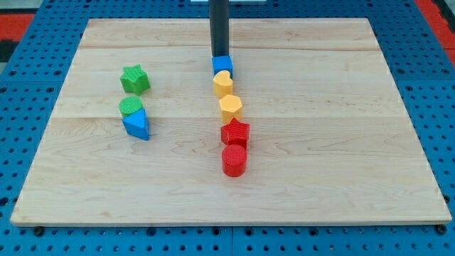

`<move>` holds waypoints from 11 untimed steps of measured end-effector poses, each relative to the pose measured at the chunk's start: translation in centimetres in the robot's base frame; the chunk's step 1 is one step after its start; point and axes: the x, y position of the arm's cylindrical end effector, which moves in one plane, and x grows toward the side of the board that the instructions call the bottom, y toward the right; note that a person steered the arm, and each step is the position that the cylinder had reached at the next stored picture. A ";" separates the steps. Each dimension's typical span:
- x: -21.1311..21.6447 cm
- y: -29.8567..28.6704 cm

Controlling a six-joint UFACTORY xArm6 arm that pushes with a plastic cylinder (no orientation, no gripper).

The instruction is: Slide the blue cube diagonally to the top right side of the yellow heart

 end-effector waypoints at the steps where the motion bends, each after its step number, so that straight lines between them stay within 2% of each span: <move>1: -0.2 -3.5; 2: 3.0 -5.7; 3: 6.7 -4.2; 4: 8.1 -0.9; 6: 4.1 0.9; 7: 3.9 2.5; 9: 6.6 7.8; 11: 0.8 12.3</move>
